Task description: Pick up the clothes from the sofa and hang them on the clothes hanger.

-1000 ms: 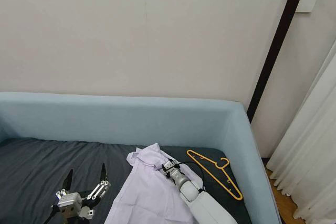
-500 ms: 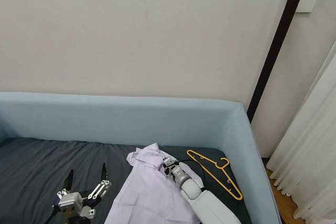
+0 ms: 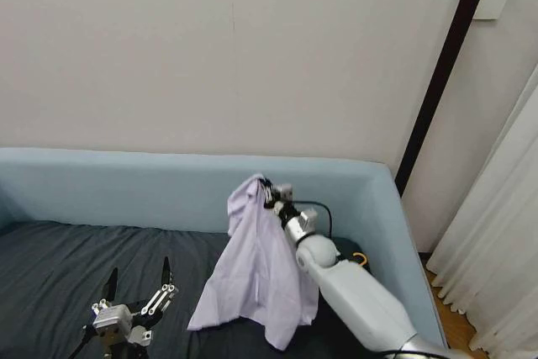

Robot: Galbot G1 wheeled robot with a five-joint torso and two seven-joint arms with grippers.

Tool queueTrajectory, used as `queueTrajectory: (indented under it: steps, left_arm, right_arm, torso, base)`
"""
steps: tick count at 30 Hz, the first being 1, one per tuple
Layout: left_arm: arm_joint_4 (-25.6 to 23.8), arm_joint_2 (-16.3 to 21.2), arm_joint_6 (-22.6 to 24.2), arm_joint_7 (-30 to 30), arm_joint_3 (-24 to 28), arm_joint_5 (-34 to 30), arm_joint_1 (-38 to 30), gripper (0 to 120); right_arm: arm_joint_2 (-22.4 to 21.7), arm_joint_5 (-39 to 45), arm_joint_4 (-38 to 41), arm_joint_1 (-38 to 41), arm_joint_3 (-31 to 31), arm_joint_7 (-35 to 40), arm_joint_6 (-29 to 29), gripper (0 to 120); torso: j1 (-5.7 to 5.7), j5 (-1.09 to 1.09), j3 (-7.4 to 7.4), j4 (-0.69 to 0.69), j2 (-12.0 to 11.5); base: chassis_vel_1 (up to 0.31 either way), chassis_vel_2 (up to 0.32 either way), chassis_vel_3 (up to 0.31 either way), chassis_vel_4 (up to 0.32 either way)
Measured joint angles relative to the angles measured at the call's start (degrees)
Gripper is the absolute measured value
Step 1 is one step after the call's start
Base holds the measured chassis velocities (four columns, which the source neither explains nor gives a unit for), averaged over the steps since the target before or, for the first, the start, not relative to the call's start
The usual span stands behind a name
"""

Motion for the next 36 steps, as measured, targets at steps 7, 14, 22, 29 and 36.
queueTrajectory:
  steps: [7, 14, 22, 29, 36]
  left_arm:
    - [-0.51, 0.48, -0.27, -0.12, -0.29, -0.85, -0.18, 100]
    - [-1.40, 1.57, -0.55, -0.79, -1.82, -2.30, -0.07, 100]
    - [-1.14, 2.00, -0.74, -1.08, -1.97, -2.51, -0.17, 100]
    - [0.66, 1.74, -0.78, -0.77, -0.17, -2.20, -1.38, 100]
    - [3.38, 0.10, 0.01, 0.06, 1.76, -0.63, -3.66, 100]
  right_arm:
    - [-4.18, 13.94, 11.82, 8.93, -3.81, -0.12, -2.70, 0]
    - [-4.86, 21.53, 16.52, 18.14, -6.15, -2.16, -4.11, 0]
    - [-7.33, 26.12, 24.27, 16.19, -5.77, -3.53, -5.73, 0]
    - [-23.97, 7.64, 24.22, -8.20, -10.08, -2.24, -9.58, 0]
    - [-29.64, -18.08, 11.43, -25.43, 4.32, -18.55, -9.70, 5]
  torso:
    - [0.00, -0.01, -0.01, 0.00, 0.00]
    - [0.00, -0.02, -0.01, 0.01, 0.00]
    - [0.00, -0.02, -0.02, 0.03, 0.01]
    - [0.00, 0.03, -0.01, -0.03, 0.00]
    - [0.00, 0.01, -0.01, 0.01, 0.00]
  base:
    - [0.000, 0.000, 0.000, 0.000]
    - [0.000, 0.000, 0.000, 0.000]
    - [0.000, 0.000, 0.000, 0.000]
    - [0.000, 0.000, 0.000, 0.000]
    - [0.000, 0.000, 0.000, 0.000]
